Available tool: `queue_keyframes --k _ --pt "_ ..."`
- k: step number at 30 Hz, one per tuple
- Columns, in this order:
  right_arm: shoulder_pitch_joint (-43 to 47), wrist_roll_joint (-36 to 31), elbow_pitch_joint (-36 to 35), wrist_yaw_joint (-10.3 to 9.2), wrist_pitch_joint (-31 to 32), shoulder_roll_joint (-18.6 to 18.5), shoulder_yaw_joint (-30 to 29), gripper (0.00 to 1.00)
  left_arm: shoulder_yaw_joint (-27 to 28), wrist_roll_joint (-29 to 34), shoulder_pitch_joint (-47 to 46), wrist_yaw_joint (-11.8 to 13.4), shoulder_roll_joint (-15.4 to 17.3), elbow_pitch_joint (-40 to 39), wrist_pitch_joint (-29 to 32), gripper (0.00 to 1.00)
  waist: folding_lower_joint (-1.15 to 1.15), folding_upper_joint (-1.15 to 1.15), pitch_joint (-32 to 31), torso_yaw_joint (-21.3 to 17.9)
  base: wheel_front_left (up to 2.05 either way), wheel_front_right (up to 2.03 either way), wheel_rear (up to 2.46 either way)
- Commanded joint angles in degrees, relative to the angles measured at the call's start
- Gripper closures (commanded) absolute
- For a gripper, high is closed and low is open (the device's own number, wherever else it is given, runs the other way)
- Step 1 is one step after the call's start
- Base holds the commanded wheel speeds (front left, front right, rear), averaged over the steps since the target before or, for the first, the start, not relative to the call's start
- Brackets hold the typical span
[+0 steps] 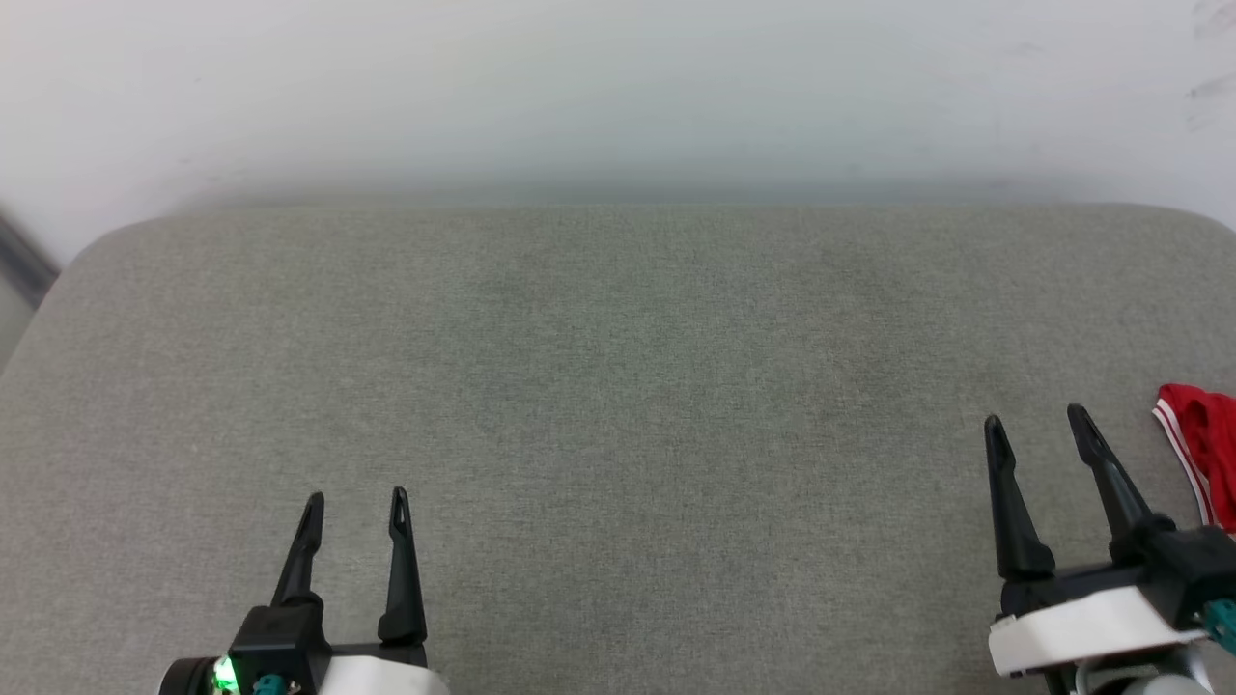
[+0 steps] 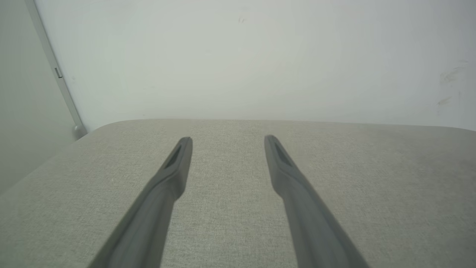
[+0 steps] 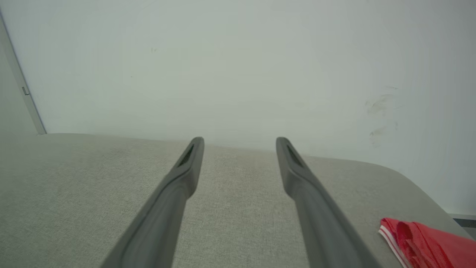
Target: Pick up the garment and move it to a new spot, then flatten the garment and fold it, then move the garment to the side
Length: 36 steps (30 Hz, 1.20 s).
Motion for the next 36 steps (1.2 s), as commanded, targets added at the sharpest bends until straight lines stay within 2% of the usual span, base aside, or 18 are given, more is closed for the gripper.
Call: queue_keyframes --k 1,11,20,21,25,36 --pt "1.96 0.36 -1.15 -0.05 -0.08 0.69 -0.53 0.00 -0.25 -0.23 1.02 -0.19 -0.10 0.31 -0.13 0.00 0.01 0.00 -0.58 0.42 0.00 0.00 0.00" --pt "9.69 2.11 -6.02 -0.05 -0.09 2.30 -3.72 0.00 -1.54 -1.42 2.81 -0.17 -0.09 -0.18 -0.13 0.00 0.01 0.00 -1.87 1.37 0.00 0.00 0.00" --pt "11.20 3.55 -6.78 -0.05 -0.09 2.39 -3.68 0.00 -1.61 -1.70 2.76 -0.39 -0.10 -0.24 -0.13 0.00 0.01 0.00 -1.51 1.28 0.00 0.00 0.00" --pt "10.76 3.46 -6.59 0.00 0.00 2.11 -3.77 1.00 -1.65 -1.57 2.84 -0.36 -0.03 -0.18 0.00 1.00 0.01 0.00 -1.50 1.28 0.00 0.00 0.00" --pt "10.86 4.04 -4.83 0.01 0.11 2.12 -3.53 1.00 -1.85 -2.06 3.33 -0.45 -0.03 1.44 0.24 1.00 0.01 0.00 -1.47 1.28 0.00 0.00 0.00" --pt "8.56 17.66 -2.63 0.01 2.62 1.42 -2.79 1.00 -1.21 -15.79 1.28 -1.96 0.81 2.85 2.57 1.00 0.01 0.00 -1.56 1.14 0.00 0.00 0.00"
